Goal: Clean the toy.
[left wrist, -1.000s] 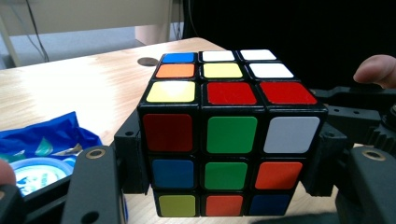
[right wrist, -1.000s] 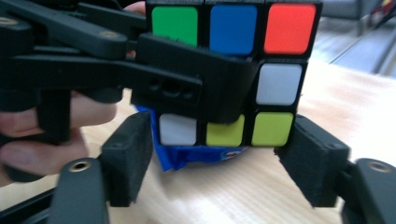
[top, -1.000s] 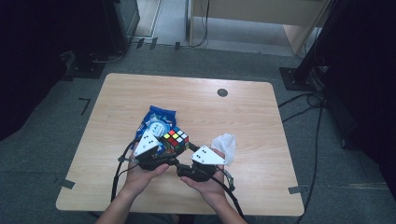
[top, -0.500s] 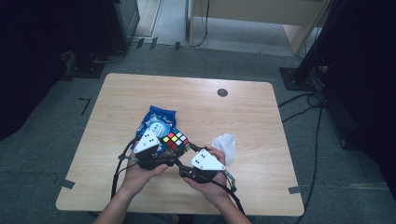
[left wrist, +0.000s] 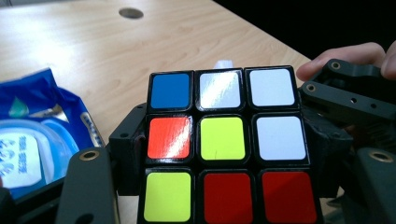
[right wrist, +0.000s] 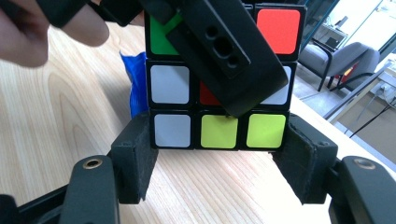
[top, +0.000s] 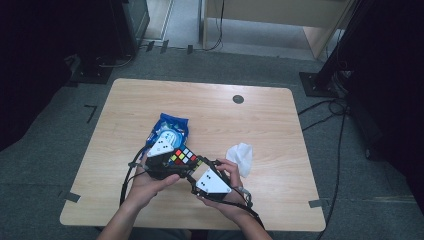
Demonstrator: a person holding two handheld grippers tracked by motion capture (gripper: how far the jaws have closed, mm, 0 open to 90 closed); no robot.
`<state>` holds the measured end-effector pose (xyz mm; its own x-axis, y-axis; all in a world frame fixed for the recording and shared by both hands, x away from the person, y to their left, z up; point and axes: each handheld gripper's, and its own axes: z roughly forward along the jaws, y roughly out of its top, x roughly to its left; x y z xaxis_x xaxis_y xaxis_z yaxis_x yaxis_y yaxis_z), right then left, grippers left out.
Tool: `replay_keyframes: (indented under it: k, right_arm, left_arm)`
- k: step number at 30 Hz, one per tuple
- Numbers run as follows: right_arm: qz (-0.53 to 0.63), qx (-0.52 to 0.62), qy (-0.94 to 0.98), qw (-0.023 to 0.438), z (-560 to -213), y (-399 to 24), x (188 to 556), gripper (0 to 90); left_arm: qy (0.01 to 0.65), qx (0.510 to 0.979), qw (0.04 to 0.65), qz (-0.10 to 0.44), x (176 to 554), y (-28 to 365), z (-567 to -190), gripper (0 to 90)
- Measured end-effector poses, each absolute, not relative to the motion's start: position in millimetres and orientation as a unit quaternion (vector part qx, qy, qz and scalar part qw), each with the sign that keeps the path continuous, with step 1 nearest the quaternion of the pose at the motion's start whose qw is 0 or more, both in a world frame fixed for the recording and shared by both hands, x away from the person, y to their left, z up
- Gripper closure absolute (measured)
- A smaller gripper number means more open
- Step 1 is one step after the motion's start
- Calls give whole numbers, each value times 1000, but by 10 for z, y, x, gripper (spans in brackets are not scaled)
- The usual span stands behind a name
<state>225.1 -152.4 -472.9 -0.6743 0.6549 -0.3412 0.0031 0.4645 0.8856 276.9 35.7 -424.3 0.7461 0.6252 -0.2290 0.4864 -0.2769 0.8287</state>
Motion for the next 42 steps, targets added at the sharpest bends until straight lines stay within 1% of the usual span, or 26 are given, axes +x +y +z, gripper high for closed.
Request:
replay_keyframes:
  k: [5,10,14,20,25,29,32,33,35,38,40,42]
  right_arm:
    - [475,221,785,332,-4750,-1528,2280,346]
    - [483,251,777,316,-4740,-1562,2315,338]
    - [487,271,773,304,-4732,-1613,2345,332]
    - [477,287,768,316,-4730,-1657,2368,338]
    - [479,303,758,323,-4715,-1734,2408,361]
    - [483,310,753,321,-4705,-1785,2422,369]
    - [483,305,757,317,-4683,-1833,2441,378]
    - [478,305,761,317,-4662,-1875,2466,386]
    - [472,322,757,318,-4597,-2042,2528,438]
    - [465,388,742,290,-4547,-2393,2671,455]
    - [437,434,739,273,-4611,-2600,2774,461]
    - [409,464,746,246,-4731,-2738,2855,464]
  left_arm:
    - [344,798,487,82,2760,358,-4239,332]
    - [347,778,517,84,2752,399,-4225,336]
    - [338,779,520,88,2742,402,-4216,338]
    - [326,783,521,97,2726,413,-4213,338]
    - [317,787,520,102,2711,410,-4214,339]
    - [313,787,521,106,2699,398,-4216,339]
    - [313,784,523,120,2686,405,-4200,339]
    - [314,784,521,125,2684,417,-4193,339]
    - [316,783,519,131,2687,448,-4190,339]
    - [322,778,522,134,2705,489,-4193,340]
    - [323,776,523,141,2709,499,-4198,340]
    - [323,776,522,147,2707,495,-4203,340]
